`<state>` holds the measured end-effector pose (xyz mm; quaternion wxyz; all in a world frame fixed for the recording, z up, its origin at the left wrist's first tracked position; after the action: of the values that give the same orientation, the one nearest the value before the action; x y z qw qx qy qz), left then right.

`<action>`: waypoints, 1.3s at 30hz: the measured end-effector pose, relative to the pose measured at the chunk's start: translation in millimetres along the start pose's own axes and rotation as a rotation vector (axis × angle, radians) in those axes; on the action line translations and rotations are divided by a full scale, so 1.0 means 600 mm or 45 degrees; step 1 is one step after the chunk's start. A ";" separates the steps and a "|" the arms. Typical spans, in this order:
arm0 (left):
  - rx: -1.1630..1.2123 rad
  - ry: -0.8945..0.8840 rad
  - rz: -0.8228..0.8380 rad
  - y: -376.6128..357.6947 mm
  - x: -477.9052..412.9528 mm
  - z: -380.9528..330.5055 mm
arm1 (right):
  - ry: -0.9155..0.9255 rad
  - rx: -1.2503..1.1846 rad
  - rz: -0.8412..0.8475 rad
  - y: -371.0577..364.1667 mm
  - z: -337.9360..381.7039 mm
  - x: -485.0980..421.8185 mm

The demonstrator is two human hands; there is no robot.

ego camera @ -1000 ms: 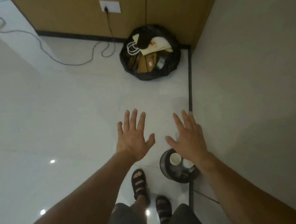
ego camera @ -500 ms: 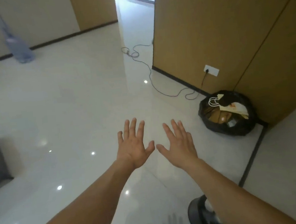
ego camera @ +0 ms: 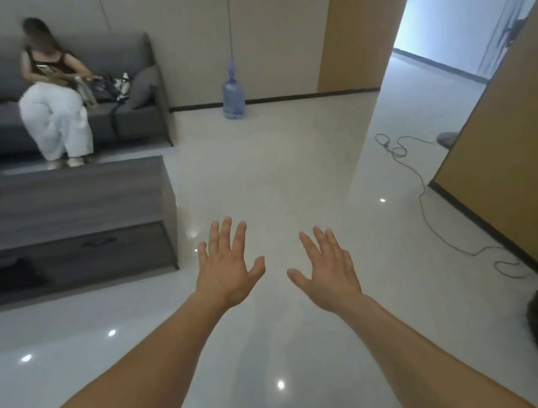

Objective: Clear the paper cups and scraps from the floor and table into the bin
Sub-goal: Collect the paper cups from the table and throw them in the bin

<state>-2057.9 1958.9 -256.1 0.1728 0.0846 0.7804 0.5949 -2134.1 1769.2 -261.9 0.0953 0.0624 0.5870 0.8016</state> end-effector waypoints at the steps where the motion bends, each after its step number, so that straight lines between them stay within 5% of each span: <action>1: 0.001 0.045 -0.013 0.010 -0.003 0.042 | 0.036 -0.002 0.018 -0.012 0.039 -0.019; 23: -0.124 0.935 -0.226 0.160 -0.103 0.791 | 0.963 -0.012 0.264 -0.270 0.804 -0.482; 39: -0.099 1.124 -0.240 0.269 -0.078 1.340 | 1.091 -0.023 0.408 -0.496 1.340 -0.557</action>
<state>-1729.1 2711.1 -280.2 -0.1201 -0.2553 0.7608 0.5845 -1614.7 2527.5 -297.6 -0.2808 -0.1858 0.5494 0.7647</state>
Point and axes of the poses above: each hand's wrist, its own x-axis away from the middle knuckle, its own y-axis out of the back of the hand, z = x × y, the point moved 7 cm from there along -x, towards the middle knuckle, and after that the axes turned 2 degrees about -z, right-handed, at the moved point
